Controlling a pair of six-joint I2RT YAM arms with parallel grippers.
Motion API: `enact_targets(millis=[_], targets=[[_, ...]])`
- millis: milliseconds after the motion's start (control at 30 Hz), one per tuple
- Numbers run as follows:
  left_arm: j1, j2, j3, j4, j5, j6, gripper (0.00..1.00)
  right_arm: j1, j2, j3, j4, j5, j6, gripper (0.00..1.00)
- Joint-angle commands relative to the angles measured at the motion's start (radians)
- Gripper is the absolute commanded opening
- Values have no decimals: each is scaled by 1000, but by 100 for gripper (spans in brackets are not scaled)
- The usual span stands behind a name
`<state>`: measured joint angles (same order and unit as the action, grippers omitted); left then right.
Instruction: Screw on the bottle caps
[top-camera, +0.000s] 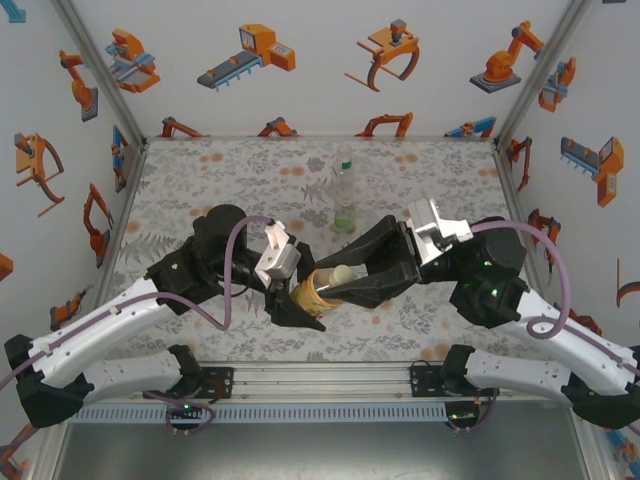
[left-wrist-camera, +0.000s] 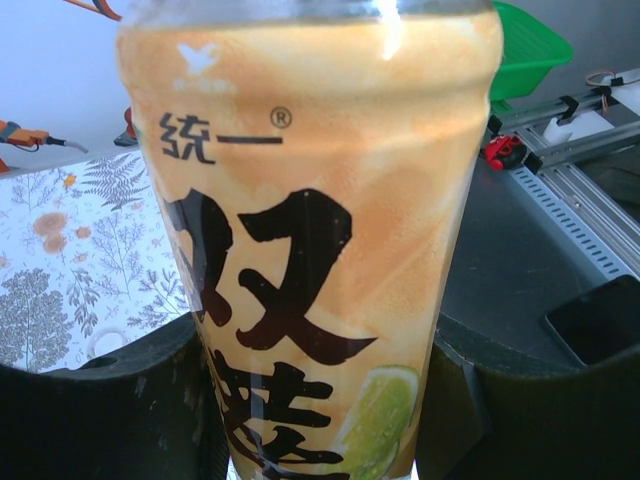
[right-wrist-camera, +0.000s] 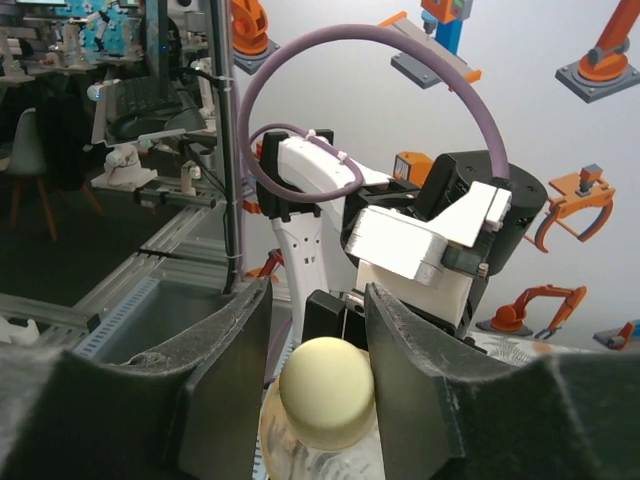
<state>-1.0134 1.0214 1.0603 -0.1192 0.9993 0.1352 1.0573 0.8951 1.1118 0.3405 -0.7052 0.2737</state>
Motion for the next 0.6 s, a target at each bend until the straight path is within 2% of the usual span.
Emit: enact_targets(millis=[0, 200, 400, 567], targets=[[2, -10, 23, 43, 30, -17, 0, 6, -20, -9, -8, 28, -25, 34], [2, -9, 20, 49, -2, -13, 0, 6, -32, -21, -31, 118, -41, 0], [2, -24, 7, 49, -132, 12, 0, 5, -55, -18, -158, 289, -71, 0], [1, -11, 30, -3, -250, 38, 0, 5, -44, -21, -206, 413, -14, 0]])
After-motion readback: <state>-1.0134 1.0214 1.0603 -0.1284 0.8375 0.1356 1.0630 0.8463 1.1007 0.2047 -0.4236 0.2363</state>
